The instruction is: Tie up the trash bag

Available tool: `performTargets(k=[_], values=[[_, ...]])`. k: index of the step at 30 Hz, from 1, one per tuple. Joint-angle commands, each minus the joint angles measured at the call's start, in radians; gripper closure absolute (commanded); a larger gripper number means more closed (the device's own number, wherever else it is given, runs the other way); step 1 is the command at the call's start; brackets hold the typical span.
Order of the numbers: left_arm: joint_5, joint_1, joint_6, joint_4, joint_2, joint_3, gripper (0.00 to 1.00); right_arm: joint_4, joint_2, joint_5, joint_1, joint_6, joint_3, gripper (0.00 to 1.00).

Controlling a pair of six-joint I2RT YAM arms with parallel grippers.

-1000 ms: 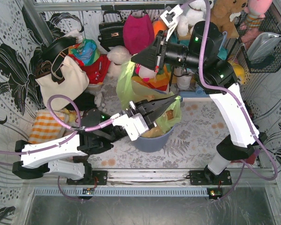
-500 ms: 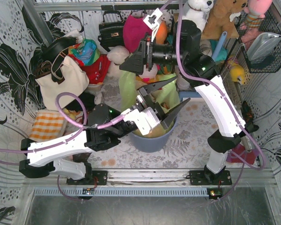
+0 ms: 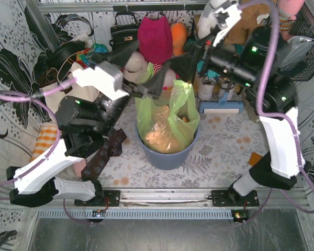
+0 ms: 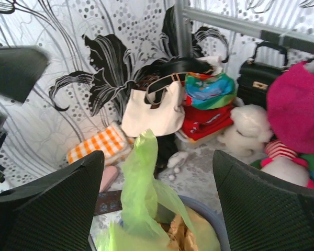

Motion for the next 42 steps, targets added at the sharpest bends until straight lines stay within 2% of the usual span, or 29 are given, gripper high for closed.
performTargets(k=[1, 5, 8, 12, 15, 19, 22, 26, 30, 32, 35, 38, 40, 42], values=[[-0.062, 0.127, -0.217, -0.173, -0.041, 0.024, 0.01, -0.064, -0.096, 0.118, -0.003, -0.062, -0.052, 0.15], [0.052, 0.231, -0.318, -0.219, -0.094, -0.049, 0.01, -0.151, -0.132, 0.091, -0.003, -0.07, -0.033, 0.16], [0.141, 0.249, -0.357, -0.253, -0.102, -0.064, 0.02, -0.218, -0.152, 0.03, -0.003, -0.062, -0.031, 0.15], [0.199, 0.253, -0.391, -0.274, -0.105, -0.074, 0.02, -0.226, -0.19, -0.058, -0.002, -0.042, -0.1, 0.16], [0.183, 0.258, -0.395, -0.261, -0.111, -0.088, 0.02, -0.228, -0.204, -0.063, -0.003, -0.043, -0.15, 0.19], [0.096, 0.279, -0.429, -0.281, -0.09, -0.069, 0.01, -0.204, -0.205, -0.083, -0.003, -0.046, -0.193, 0.24], [0.055, 0.294, -0.459, -0.344, -0.05, -0.004, 0.01, -0.199, -0.2, -0.071, -0.003, -0.048, -0.193, 0.35], [0.079, 0.296, -0.445, -0.372, -0.015, 0.025, 0.0, -0.18, -0.209, -0.068, -0.002, -0.046, -0.211, 0.55], [0.052, 0.297, -0.41, -0.399, 0.009, 0.042, 0.04, -0.174, -0.213, -0.067, -0.003, -0.043, -0.216, 0.68], [0.031, 0.296, -0.39, -0.413, 0.009, 0.041, 0.1, -0.165, -0.217, -0.065, -0.003, -0.041, -0.224, 0.75], [0.018, 0.296, -0.368, -0.431, -0.003, 0.021, 0.28, -0.139, -0.227, -0.03, -0.003, -0.032, -0.238, 0.88], [0.025, 0.296, -0.354, -0.431, -0.023, -0.005, 0.39, -0.09, -0.238, 0.048, -0.003, -0.012, -0.262, 0.98], [0.031, 0.296, -0.345, -0.438, -0.033, -0.019, 0.49, -0.041, -0.238, 0.101, -0.003, -0.001, -0.277, 1.0], [0.036, 0.296, -0.339, -0.447, -0.039, -0.028, 0.66, -0.003, -0.229, 0.173, -0.003, 0.0, -0.29, 1.0]])
